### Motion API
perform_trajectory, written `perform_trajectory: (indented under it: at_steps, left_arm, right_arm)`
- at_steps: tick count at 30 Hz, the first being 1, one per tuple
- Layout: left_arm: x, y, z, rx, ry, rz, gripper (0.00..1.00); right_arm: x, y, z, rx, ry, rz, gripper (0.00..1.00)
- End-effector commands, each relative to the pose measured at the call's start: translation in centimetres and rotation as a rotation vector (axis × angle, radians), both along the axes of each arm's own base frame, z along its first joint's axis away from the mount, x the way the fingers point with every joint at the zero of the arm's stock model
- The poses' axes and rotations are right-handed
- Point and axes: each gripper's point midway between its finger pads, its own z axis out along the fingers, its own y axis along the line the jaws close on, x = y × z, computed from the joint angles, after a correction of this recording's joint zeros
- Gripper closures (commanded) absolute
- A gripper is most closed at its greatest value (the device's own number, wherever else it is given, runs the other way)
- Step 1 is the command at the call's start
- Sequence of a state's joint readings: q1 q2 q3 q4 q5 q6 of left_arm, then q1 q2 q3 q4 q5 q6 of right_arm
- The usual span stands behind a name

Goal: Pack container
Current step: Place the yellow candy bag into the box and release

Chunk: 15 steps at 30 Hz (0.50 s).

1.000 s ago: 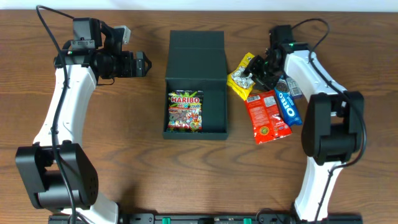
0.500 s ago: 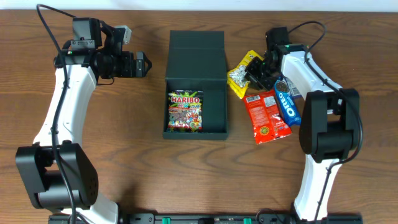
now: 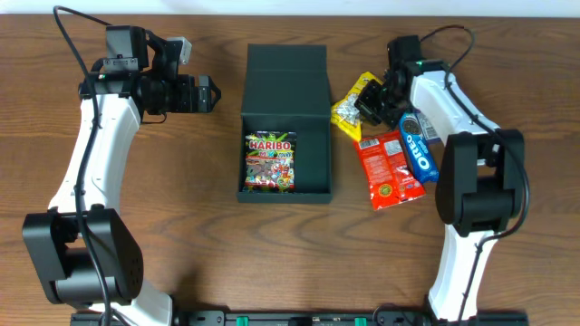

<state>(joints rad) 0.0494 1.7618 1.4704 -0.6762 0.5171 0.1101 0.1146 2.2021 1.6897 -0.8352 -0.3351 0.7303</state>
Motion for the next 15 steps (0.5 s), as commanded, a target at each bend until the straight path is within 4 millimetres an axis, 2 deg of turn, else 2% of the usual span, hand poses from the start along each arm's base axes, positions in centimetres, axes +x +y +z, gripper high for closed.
perform_trajectory:
  at_steps: [1, 4, 8, 12, 15]
  left_arm:
    - [-0.1, -0.3, -0.2, 0.004, -0.003, -0.024, 0.05]
    - [0.0, 0.0, -0.3, 0.014, -0.003, -0.018, 0.05]
    - [0.1, 0.9, -0.5, 0.036, -0.001, 0.007, 0.05]
    - [0.3, 2.9, -0.5, 0.033, 0.002, 0.058, 0.05]
    - [0.3, 5.5, -0.5, 0.028, 0.007, 0.123, 0.05]
  right_arm:
    - [1.5, -0.5, 4.0, -0.078, -0.112, 0.089, 0.99]
    - [1.3, 0.3, 8.5, -0.095, -0.178, 0.182, 0.98]
    - [-0.8, 2.6, 13.5, -0.123, -0.257, 0.375, 0.98]
    - [-3.9, 5.4, 16.8, -0.165, -0.316, 0.539, 0.98]
    - [-7.2, 8.6, 17.5, -0.118, -0.318, 0.724, 0.99]
